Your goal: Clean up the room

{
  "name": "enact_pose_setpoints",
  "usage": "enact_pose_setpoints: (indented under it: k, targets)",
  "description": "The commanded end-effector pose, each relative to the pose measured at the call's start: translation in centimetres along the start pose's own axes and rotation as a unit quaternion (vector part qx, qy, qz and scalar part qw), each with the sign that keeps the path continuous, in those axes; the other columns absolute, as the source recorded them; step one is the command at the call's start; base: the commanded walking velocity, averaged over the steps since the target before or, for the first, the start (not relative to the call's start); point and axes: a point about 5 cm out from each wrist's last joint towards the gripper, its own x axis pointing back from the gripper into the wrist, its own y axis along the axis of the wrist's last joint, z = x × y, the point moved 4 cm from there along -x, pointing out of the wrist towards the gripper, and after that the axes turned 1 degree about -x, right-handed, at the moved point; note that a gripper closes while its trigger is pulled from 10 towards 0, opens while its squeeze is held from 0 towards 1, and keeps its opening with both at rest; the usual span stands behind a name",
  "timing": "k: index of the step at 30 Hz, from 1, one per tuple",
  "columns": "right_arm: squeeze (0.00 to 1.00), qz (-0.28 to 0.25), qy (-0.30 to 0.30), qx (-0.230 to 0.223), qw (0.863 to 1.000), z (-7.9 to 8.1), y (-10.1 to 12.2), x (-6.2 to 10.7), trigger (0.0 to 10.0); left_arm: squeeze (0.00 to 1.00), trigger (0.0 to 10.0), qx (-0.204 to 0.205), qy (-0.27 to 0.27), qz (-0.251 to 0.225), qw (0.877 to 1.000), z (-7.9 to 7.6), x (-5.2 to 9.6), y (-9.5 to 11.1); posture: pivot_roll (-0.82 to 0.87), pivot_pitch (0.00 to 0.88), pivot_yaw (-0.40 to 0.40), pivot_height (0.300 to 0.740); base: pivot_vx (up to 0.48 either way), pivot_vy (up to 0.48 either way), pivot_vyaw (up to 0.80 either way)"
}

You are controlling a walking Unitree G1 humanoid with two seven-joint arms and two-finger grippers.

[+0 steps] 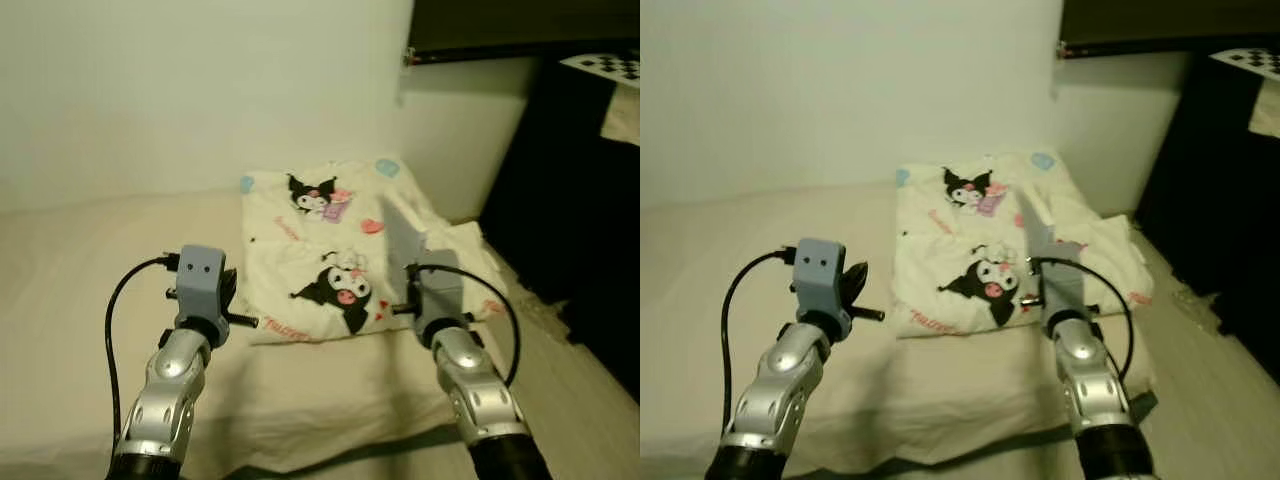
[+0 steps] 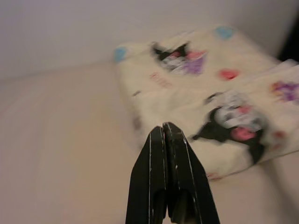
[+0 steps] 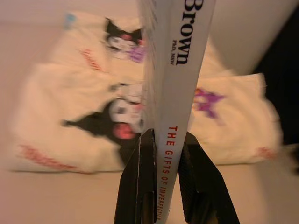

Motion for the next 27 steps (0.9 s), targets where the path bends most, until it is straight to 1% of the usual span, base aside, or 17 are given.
enact_pose_setpoints:
  k: [1,27]
  targets:
    - [0.0,-0.02,0.007,-0.001,1.0,0.42,0.82,0.02,10.0,0.0,10.0,-0.001,-0.004,0.005,1.0,-0.1,-0.12,-0.2,-0.07,0.063,0.057,0.74,0.0,0.364,0.0]
    - [0.0,-0.024,0.001,-0.008,1.0,0.64,0.89,-0.09,10.0,0.0,10.0,-0.009,-0.011,0.0,1.0,0.07,-0.61,0.12,-0.06,0.057,0.075,0.74,0.0,0.362,0.0]
